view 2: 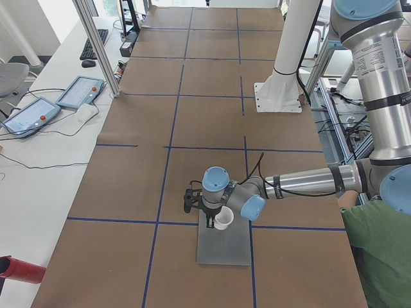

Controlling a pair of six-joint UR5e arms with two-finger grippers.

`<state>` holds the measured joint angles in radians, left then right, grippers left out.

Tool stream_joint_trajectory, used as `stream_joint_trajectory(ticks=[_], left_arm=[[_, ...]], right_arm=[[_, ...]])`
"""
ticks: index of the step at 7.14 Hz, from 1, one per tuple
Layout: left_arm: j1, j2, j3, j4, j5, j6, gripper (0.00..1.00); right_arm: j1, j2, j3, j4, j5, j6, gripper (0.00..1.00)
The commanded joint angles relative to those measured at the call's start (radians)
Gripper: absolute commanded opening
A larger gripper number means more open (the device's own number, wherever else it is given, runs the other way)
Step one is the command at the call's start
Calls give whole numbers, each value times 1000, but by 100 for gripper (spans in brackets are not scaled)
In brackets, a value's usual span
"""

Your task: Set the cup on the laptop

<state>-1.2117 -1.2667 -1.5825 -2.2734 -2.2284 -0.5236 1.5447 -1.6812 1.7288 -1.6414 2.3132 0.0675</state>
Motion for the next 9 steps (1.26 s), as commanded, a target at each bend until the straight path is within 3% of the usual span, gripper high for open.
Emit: stream_joint_trajectory(ticks=[1, 9], left_arm=[[3, -2, 35, -60, 0, -70, 0], [26, -10, 68, -57, -23, -62, 0]], right_arm=[[0, 0, 0, 0, 0, 0, 100], [0, 0, 0, 0, 0, 0, 100]])
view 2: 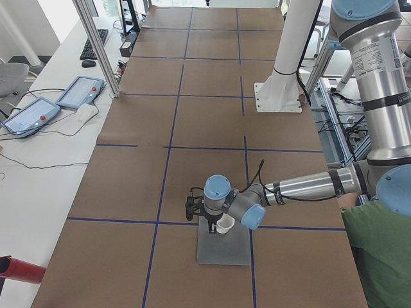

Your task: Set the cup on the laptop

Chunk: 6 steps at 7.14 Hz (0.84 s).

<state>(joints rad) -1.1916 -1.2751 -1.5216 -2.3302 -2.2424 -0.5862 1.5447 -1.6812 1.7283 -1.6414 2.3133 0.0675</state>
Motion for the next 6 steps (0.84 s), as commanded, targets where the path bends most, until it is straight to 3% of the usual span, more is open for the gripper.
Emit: stream_joint_trajectory(ticks=[1, 2, 3, 6], left_arm=[[6, -7, 18, 0, -29, 2, 31], [6, -7, 20, -1, -29, 5, 74], [6, -7, 18, -4, -29, 3, 100], [6, -42, 18, 6, -37, 26, 100]], right_arm=[[0, 0, 1, 0, 0, 0, 100], [0, 0, 1, 0, 0, 0, 100], [0, 0, 1, 0, 0, 0, 100], [0, 0, 1, 0, 0, 0, 100]])
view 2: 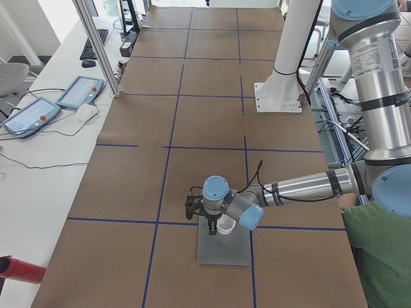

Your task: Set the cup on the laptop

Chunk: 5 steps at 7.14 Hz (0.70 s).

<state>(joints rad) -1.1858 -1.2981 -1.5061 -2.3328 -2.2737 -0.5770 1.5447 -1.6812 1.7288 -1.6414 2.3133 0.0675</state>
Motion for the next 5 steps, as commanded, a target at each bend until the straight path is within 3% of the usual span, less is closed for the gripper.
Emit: stream_joint_trajectory(ticks=[1, 3, 5], left_arm=[[0, -45, 15, 22, -33, 78, 100], [-21, -90, 3, 206, -43, 266, 100], [-142, -151, 1, 396, -39, 504, 100]], right_arm=[[0, 0, 0, 0, 0, 0, 100], [0, 0, 0, 0, 0, 0, 100], [0, 0, 0, 0, 0, 0, 100]])
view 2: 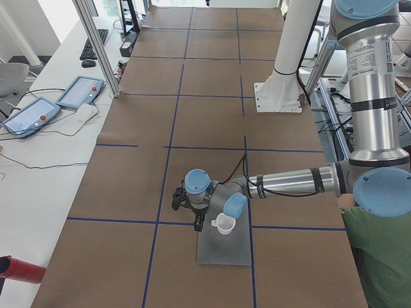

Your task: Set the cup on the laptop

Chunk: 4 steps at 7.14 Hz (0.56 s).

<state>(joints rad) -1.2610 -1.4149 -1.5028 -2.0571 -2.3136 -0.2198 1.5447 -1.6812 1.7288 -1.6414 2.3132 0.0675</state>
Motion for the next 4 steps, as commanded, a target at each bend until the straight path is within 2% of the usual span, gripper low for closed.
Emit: stream_joint_trajectory(ticks=[1, 2, 3, 4], left_arm=[[-154, -89, -8, 270, 0, 280, 100], [-222, -137, -20, 423, 5, 404, 100], [-282, -159, -40, 498, 5, 448, 100], [-305, -144, -71, 515, -1, 444, 100]], right_arm=[[0, 0, 0, 0, 0, 0, 100], [0, 0, 0, 0, 0, 0, 100], [0, 0, 0, 0, 0, 0, 100], [0, 0, 0, 0, 0, 0, 100]])
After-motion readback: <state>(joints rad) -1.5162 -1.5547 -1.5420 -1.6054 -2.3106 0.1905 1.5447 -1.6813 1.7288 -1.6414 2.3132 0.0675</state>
